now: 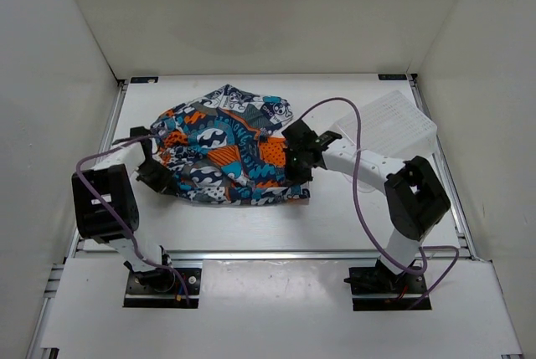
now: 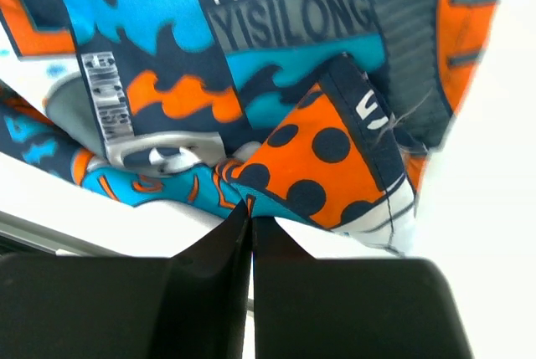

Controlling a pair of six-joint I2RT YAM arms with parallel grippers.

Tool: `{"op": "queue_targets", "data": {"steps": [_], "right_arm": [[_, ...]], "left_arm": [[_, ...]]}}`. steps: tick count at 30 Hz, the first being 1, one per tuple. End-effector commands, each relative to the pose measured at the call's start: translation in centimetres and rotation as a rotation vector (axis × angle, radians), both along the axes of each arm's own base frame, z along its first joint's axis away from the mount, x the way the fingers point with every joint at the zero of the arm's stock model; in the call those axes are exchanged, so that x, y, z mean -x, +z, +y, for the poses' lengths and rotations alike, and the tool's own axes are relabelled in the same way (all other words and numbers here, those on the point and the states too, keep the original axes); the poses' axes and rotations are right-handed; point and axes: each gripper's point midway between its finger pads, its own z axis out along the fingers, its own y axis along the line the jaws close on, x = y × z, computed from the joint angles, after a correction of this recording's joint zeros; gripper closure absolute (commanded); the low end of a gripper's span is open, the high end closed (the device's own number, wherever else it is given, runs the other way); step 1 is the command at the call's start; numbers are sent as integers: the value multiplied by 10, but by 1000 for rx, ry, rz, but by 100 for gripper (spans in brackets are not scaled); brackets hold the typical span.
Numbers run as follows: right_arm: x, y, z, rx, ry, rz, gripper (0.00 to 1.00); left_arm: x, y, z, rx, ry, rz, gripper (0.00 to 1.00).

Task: Fold and stack the shorts
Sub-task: Flatten the shorts out

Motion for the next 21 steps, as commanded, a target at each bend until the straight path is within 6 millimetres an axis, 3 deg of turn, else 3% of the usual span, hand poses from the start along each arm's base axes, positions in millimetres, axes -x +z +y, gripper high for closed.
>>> {"op": "queue_targets", "data": {"steps": [1, 2, 3, 4, 5, 8, 9, 10, 12, 15, 19, 21], "right_arm": [[-32, 48, 1, -55, 14, -131, 100], [-40, 57, -1, -51, 10, -153, 100], [-47, 66, -3, -37, 8, -189, 100], [-59, 88, -3, -37, 15, -237, 100], [-68, 100, -6, -35, 9, -268, 100], [-92, 153, -8, -43, -3, -381, 100], [-96, 168, -8, -49, -4, -412, 100], [-103, 199, -6, -78, -10, -474, 100], [-99, 233, -14, -87, -14, -537, 100], [-85, 293, -28, -139, 8, -661, 100], [-49, 361, -55, -218, 24, -813, 100], [-21, 394, -74, -256, 36, -891, 100]], "left_arm": [[-46, 50, 14, -71, -44, -198, 89], [-66, 84, 15, -95, -77, -295, 89], [-66, 100, 16, -100, -87, -306, 89], [-72, 119, 17, -110, -96, -342, 89], [-88, 161, 20, -136, -105, -443, 89], [-88, 219, 19, -150, -119, -527, 89], [-94, 262, 17, -158, -134, -632, 89], [-89, 278, 14, -155, -147, -646, 89], [-86, 337, 8, -162, -159, -803, 89], [-63, 396, -5, -158, -195, -964, 89], [-26, 442, -20, -137, -184, -1134, 89], [-2, 466, -27, -138, -179, -1231, 89]]}}
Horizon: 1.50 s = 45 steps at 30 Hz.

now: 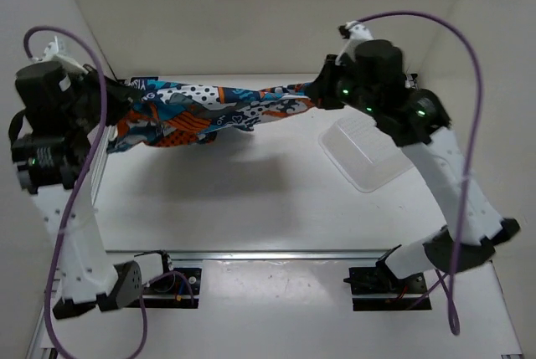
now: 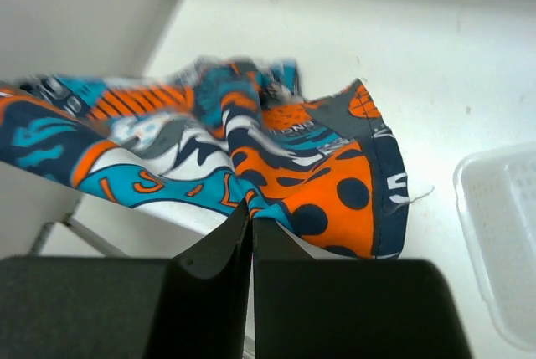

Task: Fold and stack the shorts
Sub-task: Flatten the shorts out

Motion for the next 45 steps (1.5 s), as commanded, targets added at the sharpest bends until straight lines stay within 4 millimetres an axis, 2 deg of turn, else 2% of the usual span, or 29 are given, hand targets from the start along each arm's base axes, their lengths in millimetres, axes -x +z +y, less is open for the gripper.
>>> {"op": "queue_targets", "data": {"steps": [1, 3, 4, 5, 7, 11, 13, 15, 18, 20, 23, 24, 26, 27, 29, 30, 31, 32, 34, 35, 36, 37, 38, 39, 40, 41, 42, 43, 45], "right_arm": [[49, 76, -50, -33, -3, -197, 100], [76, 109, -74, -73, -12, -286, 100], [85, 121, -82, -93, -14, -311, 100], [102, 147, -95, -146, -19, -379, 100], [117, 163, -106, -166, -20, -419, 100], [140, 200, -125, -241, -28, -514, 100], [136, 208, -123, -230, -25, -546, 100], [121, 207, -123, -198, -69, -549, 100], [85, 192, -106, -108, -97, -526, 100], [49, 170, -88, -21, -115, -484, 100], [-4, 132, -64, 92, -127, -413, 100], [-30, 107, -49, 131, -118, -363, 100], [-59, 85, -39, 163, -113, -330, 100], [-82, 59, -26, 193, -96, -280, 100], [-108, 38, -14, 190, -67, -253, 100], [-130, 5, -1, 216, -47, -198, 100], [-142, -1, 1, 220, -39, -199, 100], [-162, -31, 16, 237, -20, -161, 100], [-182, -57, 26, 240, 2, -129, 100], [-207, -79, 29, 242, -5, -115, 100], [-216, -89, 31, 233, -3, -100, 100], [-232, -120, 39, 229, 15, -61, 100], [-243, -124, 41, 198, 5, -59, 100], [-256, -128, 34, 174, -14, -59, 100], [-267, -137, 34, 150, -16, -55, 100], [-271, -139, 34, 122, -10, -50, 100], [-280, -130, 28, 74, -23, -68, 100], [-277, -133, 36, 47, 19, -55, 100], [-277, -144, 32, 54, 41, -32, 100]], "left_arm": [[42, 42, -10, 13, -3, -142, 89], [61, 62, -15, 6, -16, -201, 89], [76, 86, -18, -7, -17, -270, 89], [88, 90, -21, -5, -28, -277, 89], [108, 112, -32, 3, -66, -346, 89], [119, 119, -48, 44, -146, -368, 89], [118, 120, -52, 58, -171, -373, 89], [106, 106, -48, 68, -155, -325, 89], [73, 72, -38, 69, -128, -220, 89], [54, 50, -30, 66, -102, -161, 89], [12, 1, -16, 68, -61, -48, 89], [-6, -24, -11, 64, -54, 2, 89], [-36, -62, -2, 63, -33, 98, 89], [-50, -88, 3, 54, -31, 153, 89], [-74, -114, 12, 31, -14, 215, 89], [-95, -142, 19, 25, -9, 285, 89], [-107, -155, 23, 24, -1, 309, 89], [-125, -181, 27, 30, 5, 373, 89], [-146, -197, 32, 30, 13, 407, 89], [-163, -223, 37, 33, 20, 462, 89], [-177, -221, 44, 33, 30, 449, 89], [-187, -227, 46, 34, 30, 456, 89], [-197, -233, 47, 36, 29, 465, 89], [-209, -257, 59, 66, 45, 510, 89], [-223, -247, 56, 89, 27, 474, 89], [-231, -250, 62, 99, 28, 472, 89], [-241, -267, 62, 112, 18, 498, 89], [-250, -259, 62, 112, 10, 468, 89], [-255, -262, 61, 121, -2, 472, 89]]}}
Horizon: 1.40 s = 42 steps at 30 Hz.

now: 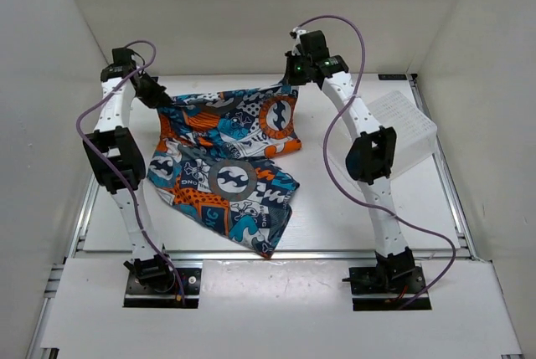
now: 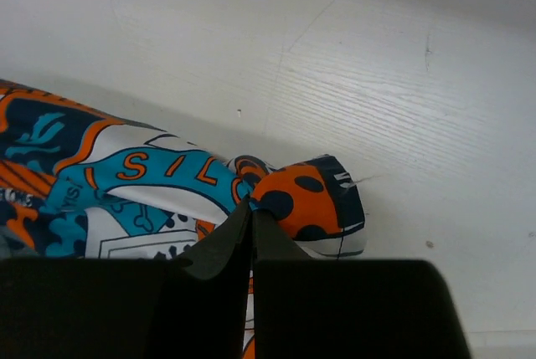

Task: Fold and stack the shorts
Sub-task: Fold the shorts

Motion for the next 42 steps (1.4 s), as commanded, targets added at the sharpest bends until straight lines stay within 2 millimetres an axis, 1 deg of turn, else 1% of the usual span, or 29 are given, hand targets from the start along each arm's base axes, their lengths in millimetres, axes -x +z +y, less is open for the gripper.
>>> {"op": "queue_targets", "data": {"steps": [1, 3, 4, 5, 8, 9, 10, 11, 12, 13, 14, 15, 17, 19, 20, 21, 23, 24, 26, 27, 31, 32, 33, 34, 35, 37, 38, 41, 42], "right_arm": [[-11, 89, -11, -125, 26, -191, 100], [5, 72, -9, -80, 53, -137, 100], [20, 93, -5, -89, 69, -157, 100], [35, 93, 0, -68, 86, -144, 100], [91, 97, 11, -39, 146, -104, 100], [113, 121, 11, -40, 162, -143, 100], [143, 97, 23, -3, 220, -84, 100], [159, 95, 26, 15, 229, -81, 100], [182, 108, 24, 14, 244, -96, 100], [210, 106, 38, 20, 303, -83, 100], [231, 84, 39, 55, 328, -38, 100], [253, 93, 37, 47, 342, -47, 100], [297, 84, 52, 66, 396, -31, 100], [347, 68, 59, 90, 458, 11, 100], [364, 65, 59, 97, 474, 23, 100], [390, 46, 62, 134, 513, 53, 100], [416, 30, 63, 151, 530, 93, 100], [440, 21, 68, 173, 577, 102, 100], [460, -3, 63, 236, 575, 120, 100], [479, -10, 67, 250, 613, 117, 100], [512, -61, 64, 345, 641, 168, 100], [517, -73, 65, 350, 633, 187, 100], [518, -79, 65, 360, 623, 201, 87], [518, -84, 65, 374, 622, 208, 65], [517, -85, 61, 391, 600, 204, 28], [507, -69, 57, 367, 533, 161, 6], [498, -60, 53, 354, 493, 138, 1], [474, -37, 35, 291, 374, 112, 1], [469, -36, 30, 273, 328, 133, 8]], "left_arm": [[-15, 44, 14, -27, 12, -122, 89], [-14, 44, 20, -27, 23, -121, 89], [-14, 44, 20, -27, 23, -121, 89], [-12, 41, 22, -10, 22, -114, 89], [-3, 51, 21, -2, -2, -131, 89], [3, 52, 20, -8, -12, -125, 89], [11, 62, 24, -11, 0, -133, 89], [19, 56, 24, -20, -4, -112, 89], [28, 55, 27, -26, -6, -100, 89], [36, 65, 25, -30, -6, -114, 89], [49, 54, 27, -19, 4, -73, 89], [58, 52, 30, -20, 10, -57, 89], [80, 47, 31, -22, 29, -16, 89], [97, 42, 34, -28, 41, 13, 89], [107, 51, 36, -33, 54, -3, 89], [121, 38, 39, -38, 60, 35, 89], [140, 44, 40, -50, 81, 28, 89], [154, 32, 41, -44, 86, 62, 89], [175, 35, 46, -68, 124, 74, 89], [188, 24, 46, -82, 136, 109, 89], [235, 15, 50, -85, 233, 160, 84], [244, 19, 52, -105, 252, 152, 57], [252, 15, 55, -112, 270, 166, 31], [256, 16, 57, -131, 281, 173, 7], [256, 16, 57, -131, 281, 173, 0], [258, 18, 52, -122, 251, 165, 0], [258, 18, 53, -129, 239, 164, 0], [252, 23, 56, -140, 242, 134, 6], [251, 20, 56, -140, 242, 134, 9]]}}
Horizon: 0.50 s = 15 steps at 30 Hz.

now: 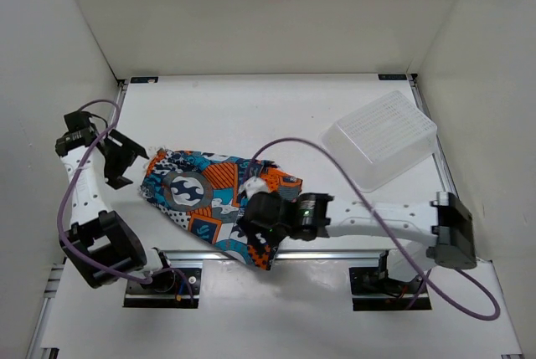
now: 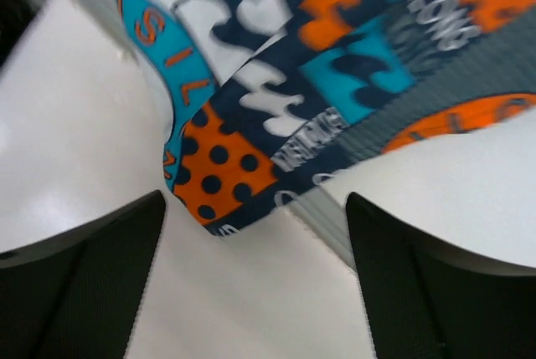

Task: Fold and stack the shorts
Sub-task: Fold the shorts

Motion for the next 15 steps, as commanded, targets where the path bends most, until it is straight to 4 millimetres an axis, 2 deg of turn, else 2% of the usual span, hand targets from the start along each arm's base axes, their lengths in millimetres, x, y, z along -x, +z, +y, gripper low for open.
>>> {"op": "queue_targets", "data": {"steps": [1, 2, 3, 4, 5, 6, 7, 8, 9, 10, 11, 12, 13, 15], "right_arm": [[-34, 37, -24, -106, -216, -45, 14], [-44, 34, -31, -109, -273, -23, 20], [-40, 21, -40, -90, -289, 42, 32], [-49, 18, -45, -119, -373, 92, 34], [-50, 12, -48, -133, -403, 143, 34], [-49, 3, -50, -142, -430, 205, 29], [-37, -8, -47, -186, -435, 325, 10], [-47, -11, -51, -223, -489, 370, 5], [-47, -17, -52, -242, -512, 416, 3], [-49, -22, -52, -267, -524, 455, 3], [-59, -29, -54, -310, -568, 485, 4], [-57, -36, -53, -313, -563, 528, 5], [-67, -36, -49, -358, -577, 538, 7], [-66, -54, -48, -337, -580, 576, 9]], "left_arm": [[-10, 0, 2, -38, -42, -40, 12], [-12, -7, 2, -27, -55, -29, 17], [-14, -16, -1, -19, -67, -14, 17], [-15, -31, 0, 1, -67, 26, 17], [-14, -41, -2, 19, -81, 47, 17], [-19, -46, -3, 32, -86, 49, 9], [-18, -55, -3, 44, -85, 70, 5], [-20, -65, -1, 53, -95, 94, 3], [-20, -69, -2, 58, -95, 105, 3], [-23, -71, 0, 57, -95, 103, 3], [-22, -74, 0, 63, -95, 113, 4], [-27, -71, -1, 54, -104, 98, 4], [-27, -71, -1, 54, -104, 97, 4], [-30, -69, 0, 49, -104, 89, 6]]}}
